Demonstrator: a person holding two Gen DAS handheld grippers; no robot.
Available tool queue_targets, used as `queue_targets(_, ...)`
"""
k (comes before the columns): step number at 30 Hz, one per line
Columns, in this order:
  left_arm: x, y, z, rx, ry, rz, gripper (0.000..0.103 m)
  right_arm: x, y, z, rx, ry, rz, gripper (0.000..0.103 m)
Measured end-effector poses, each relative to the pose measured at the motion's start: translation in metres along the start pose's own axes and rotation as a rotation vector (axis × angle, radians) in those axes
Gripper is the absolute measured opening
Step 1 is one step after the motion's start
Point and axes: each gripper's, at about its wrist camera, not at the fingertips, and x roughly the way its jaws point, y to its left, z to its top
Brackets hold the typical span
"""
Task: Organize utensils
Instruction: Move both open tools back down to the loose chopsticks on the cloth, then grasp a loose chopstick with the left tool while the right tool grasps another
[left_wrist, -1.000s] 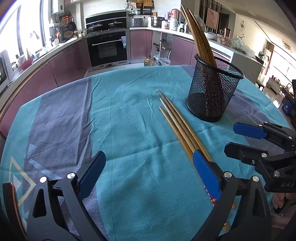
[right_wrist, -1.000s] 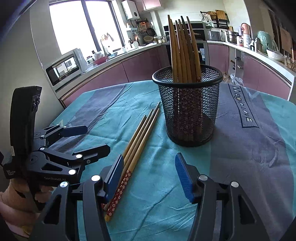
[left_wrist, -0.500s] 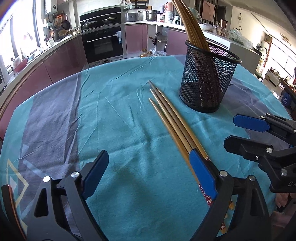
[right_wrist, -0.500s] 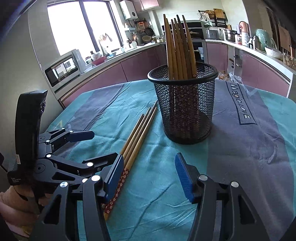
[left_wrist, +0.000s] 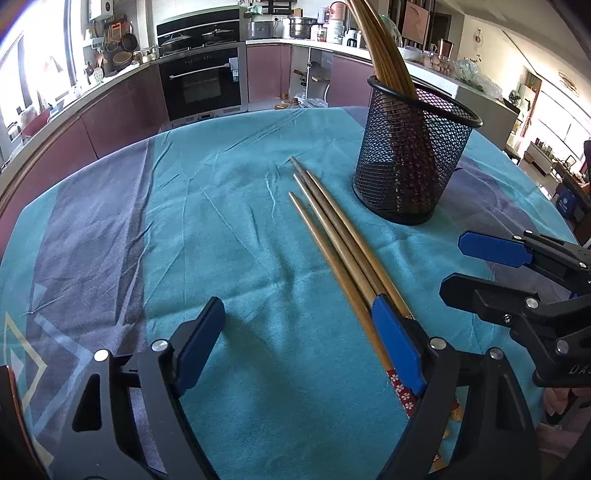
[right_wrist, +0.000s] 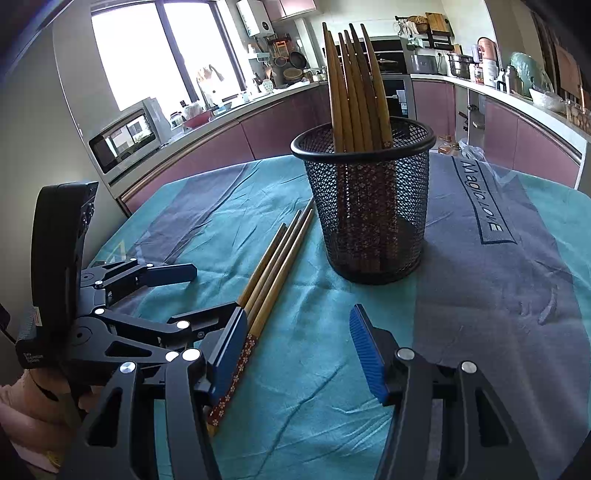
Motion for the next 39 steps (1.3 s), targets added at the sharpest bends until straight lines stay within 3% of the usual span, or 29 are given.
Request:
queue_targets(7,0.000,0.003,-0.001,-0.013,0.003,0.022,0.069,0.007,0.012,0.006,-0.035,0.016,0.003,0.055)
queue_targets(24,-0.003,0.013,-0.002,-0.047,-0.010,-0.005,0.055,0.037,0.023,0.015,-0.058,0.089,-0.036,0.031)
queue_targets(31,-0.004,0.016,-0.001,-0.050,-0.010,-0.018,0.051,0.040,0.022,0.015,-0.053,0.097,-0.047,0.029)
queue_targets(33,-0.003,0.018,-0.001,-0.052,-0.010,-0.022,0.049,0.040,0.022,0.014,-0.050,0.100,-0.051,0.023)
queue_targets(39,-0.001,0.020,0.003,-0.053,0.004,-0.052,0.040,0.039,0.022,0.015,-0.059,0.113,-0.067,0.023)
